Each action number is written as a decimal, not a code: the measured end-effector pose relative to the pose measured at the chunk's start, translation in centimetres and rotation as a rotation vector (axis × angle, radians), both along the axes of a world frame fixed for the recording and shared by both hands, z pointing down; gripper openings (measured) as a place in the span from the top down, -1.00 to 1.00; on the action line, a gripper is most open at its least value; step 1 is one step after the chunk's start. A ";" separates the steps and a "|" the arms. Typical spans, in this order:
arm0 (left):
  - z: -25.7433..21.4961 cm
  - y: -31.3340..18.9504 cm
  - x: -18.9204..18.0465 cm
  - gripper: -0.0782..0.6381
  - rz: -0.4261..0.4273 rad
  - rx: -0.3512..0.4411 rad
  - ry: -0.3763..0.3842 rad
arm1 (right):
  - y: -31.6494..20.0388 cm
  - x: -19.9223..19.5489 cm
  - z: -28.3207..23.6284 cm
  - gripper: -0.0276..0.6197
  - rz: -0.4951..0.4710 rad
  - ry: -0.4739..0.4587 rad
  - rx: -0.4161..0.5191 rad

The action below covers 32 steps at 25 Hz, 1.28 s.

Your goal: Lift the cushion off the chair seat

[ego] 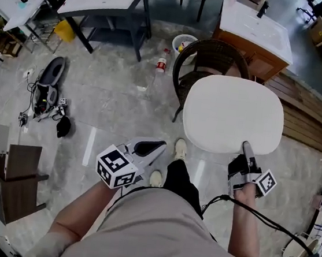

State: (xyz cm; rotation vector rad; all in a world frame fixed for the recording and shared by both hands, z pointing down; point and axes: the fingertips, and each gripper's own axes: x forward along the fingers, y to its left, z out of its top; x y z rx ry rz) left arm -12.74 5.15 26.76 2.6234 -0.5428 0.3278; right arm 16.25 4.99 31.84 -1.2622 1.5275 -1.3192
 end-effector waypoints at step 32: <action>-0.2 8.4 -2.1 0.76 0.083 0.014 0.044 | 24.1 -6.6 -1.2 0.67 0.025 -0.006 -0.105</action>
